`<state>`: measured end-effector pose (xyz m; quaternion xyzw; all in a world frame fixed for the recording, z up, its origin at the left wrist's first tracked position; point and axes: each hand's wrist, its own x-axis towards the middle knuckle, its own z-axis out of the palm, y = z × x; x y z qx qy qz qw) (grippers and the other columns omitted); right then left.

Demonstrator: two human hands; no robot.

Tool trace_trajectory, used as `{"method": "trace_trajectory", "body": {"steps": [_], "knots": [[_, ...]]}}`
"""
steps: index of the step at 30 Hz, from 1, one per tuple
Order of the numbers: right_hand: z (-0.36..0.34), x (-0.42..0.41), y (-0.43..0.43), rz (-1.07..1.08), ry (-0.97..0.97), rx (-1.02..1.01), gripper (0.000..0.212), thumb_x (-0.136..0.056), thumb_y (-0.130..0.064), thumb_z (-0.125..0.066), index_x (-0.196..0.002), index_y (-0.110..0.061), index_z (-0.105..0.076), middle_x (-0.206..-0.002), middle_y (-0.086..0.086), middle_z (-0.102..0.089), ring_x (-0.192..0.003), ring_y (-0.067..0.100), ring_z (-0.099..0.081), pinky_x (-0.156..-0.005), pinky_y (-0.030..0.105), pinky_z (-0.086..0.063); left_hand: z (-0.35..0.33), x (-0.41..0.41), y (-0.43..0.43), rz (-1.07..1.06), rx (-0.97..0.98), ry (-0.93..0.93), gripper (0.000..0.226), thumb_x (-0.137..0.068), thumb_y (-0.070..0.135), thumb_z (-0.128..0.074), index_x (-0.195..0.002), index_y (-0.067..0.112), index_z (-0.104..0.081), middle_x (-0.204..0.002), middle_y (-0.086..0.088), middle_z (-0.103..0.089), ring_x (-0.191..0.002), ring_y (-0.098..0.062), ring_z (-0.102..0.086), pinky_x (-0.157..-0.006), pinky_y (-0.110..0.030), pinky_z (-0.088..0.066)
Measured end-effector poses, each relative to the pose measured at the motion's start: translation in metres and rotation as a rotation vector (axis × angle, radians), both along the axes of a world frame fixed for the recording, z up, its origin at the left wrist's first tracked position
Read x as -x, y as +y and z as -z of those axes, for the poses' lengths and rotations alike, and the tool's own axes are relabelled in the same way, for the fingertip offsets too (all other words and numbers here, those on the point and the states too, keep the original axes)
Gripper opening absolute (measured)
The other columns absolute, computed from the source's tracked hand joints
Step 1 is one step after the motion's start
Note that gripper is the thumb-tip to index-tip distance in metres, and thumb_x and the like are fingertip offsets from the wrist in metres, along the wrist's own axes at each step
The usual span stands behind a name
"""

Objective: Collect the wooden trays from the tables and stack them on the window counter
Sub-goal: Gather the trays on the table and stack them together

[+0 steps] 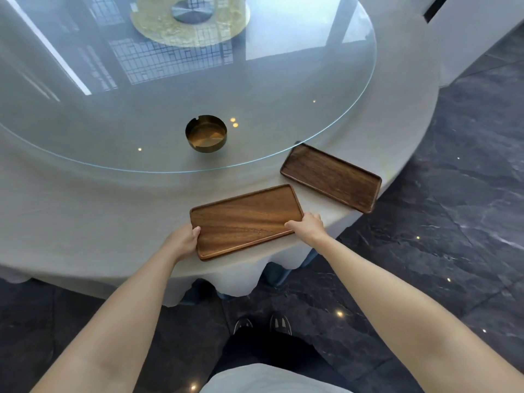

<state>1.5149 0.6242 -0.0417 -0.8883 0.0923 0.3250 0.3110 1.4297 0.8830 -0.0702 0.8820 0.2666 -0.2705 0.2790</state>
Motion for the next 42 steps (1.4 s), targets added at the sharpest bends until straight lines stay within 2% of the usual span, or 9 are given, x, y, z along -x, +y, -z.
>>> {"method": "trace_trajectory", "body": {"steps": [5,10,17,23,26,30,34,37,42], "knots": [[-0.001,-0.012,-0.015,0.039,0.012,-0.094,0.07,-0.089,-0.036,-0.053,-0.145,-0.002,-0.026,-0.151,0.016,-0.025,-0.139,0.03,-0.029,-0.112,0.041,-0.029,-0.012,-0.005,-0.001,-0.008,-0.123,0.028,0.052,-0.099,0.033,-0.022,-0.123,-0.003,-0.051,-0.132,-0.025,-0.052,-0.124,-0.038,-0.047,-0.103,-0.04,-0.037],[-0.009,-0.049,-0.063,0.264,-0.118,-0.162,0.065,-0.09,-0.029,-0.054,-0.144,-0.005,-0.027,-0.15,0.017,-0.027,-0.135,0.032,-0.035,-0.109,0.039,-0.033,-0.035,-0.042,-0.013,-0.065,-0.303,-0.112,0.046,-0.097,0.035,-0.03,-0.111,-0.004,-0.051,-0.123,-0.029,-0.055,-0.115,-0.042,-0.05,-0.095,-0.045,-0.042],[-0.011,-0.099,-0.149,0.437,-0.137,-0.124,0.055,-0.092,-0.027,-0.05,-0.138,-0.003,-0.032,-0.144,0.017,-0.033,-0.13,0.031,-0.039,-0.106,0.04,-0.036,-0.038,-0.136,-0.108,0.068,-0.209,-0.215,0.042,-0.096,0.032,-0.036,-0.111,-0.003,-0.054,-0.125,-0.027,-0.054,-0.118,-0.04,-0.048,-0.099,-0.044,-0.039],[0.002,-0.108,-0.179,0.428,-0.057,-0.128,0.047,-0.095,-0.029,-0.045,-0.134,-0.005,-0.034,-0.134,0.015,-0.047,-0.111,0.03,-0.053,-0.09,0.039,-0.047,-0.021,-0.189,-0.165,0.259,-0.281,-0.144,0.047,-0.096,0.034,-0.036,-0.124,-0.004,-0.045,-0.133,-0.027,-0.048,-0.125,-0.04,-0.043,-0.104,-0.045,-0.037],[0.011,-0.107,-0.179,0.4,0.05,-0.155,0.046,-0.096,-0.033,-0.042,-0.133,-0.006,-0.035,-0.128,0.014,-0.051,-0.105,0.03,-0.058,-0.081,0.039,-0.052,-0.013,-0.204,-0.178,0.255,-0.315,-0.106,0.05,-0.097,0.034,-0.034,-0.127,-0.005,-0.041,-0.135,-0.028,-0.045,-0.127,-0.04,-0.041,-0.104,-0.045,-0.036],[0.021,-0.109,-0.176,0.357,0.088,-0.215,0.038,-0.098,-0.03,-0.038,-0.126,-0.004,-0.042,-0.104,0.008,-0.053,-0.088,0.021,-0.054,-0.062,0.03,-0.048,-0.007,-0.217,-0.18,0.165,-0.333,-0.079,0.05,-0.097,0.031,-0.035,-0.129,-0.007,-0.039,-0.137,-0.029,-0.042,-0.128,-0.042,-0.038,-0.106,-0.047,-0.034],[0.026,-0.111,-0.179,0.442,0.104,-0.262,0.034,-0.099,-0.026,-0.037,-0.121,-0.002,-0.047,-0.104,0.014,-0.056,-0.086,0.021,-0.05,-0.079,0.041,-0.052,-0.004,-0.22,-0.184,0.096,-0.322,-0.058,0.051,-0.097,0.031,-0.034,-0.13,-0.007,-0.039,-0.139,-0.028,-0.041,-0.13,-0.042,-0.035,-0.107,-0.047,-0.032],[0.028,-0.112,-0.186,0.475,0.088,-0.262,0.036,-0.099,-0.026,-0.037,-0.12,0.0,-0.048,-0.112,0.02,-0.058,-0.09,0.026,-0.053,-0.081,0.044,-0.05,-0.003,-0.22,-0.191,0.095,-0.311,-0.081,0.05,-0.097,0.031,-0.035,-0.128,-0.008,-0.042,-0.137,-0.029,-0.043,-0.129,-0.042,-0.037,-0.106,-0.047,-0.033],[0.033,-0.112,-0.202,0.542,-0.009,-0.257,0.025,-0.099,-0.026,-0.034,-0.092,-0.007,-0.048,-0.095,0.013,-0.052,-0.085,0.023,-0.048,-0.074,0.034,-0.038,-0.007,-0.209,-0.198,0.082,-0.198,-0.144,0.045,-0.097,0.03,-0.035,-0.113,-0.008,-0.05,-0.125,-0.031,-0.053,-0.119,-0.043,-0.048,-0.096,-0.045,-0.04]]}}
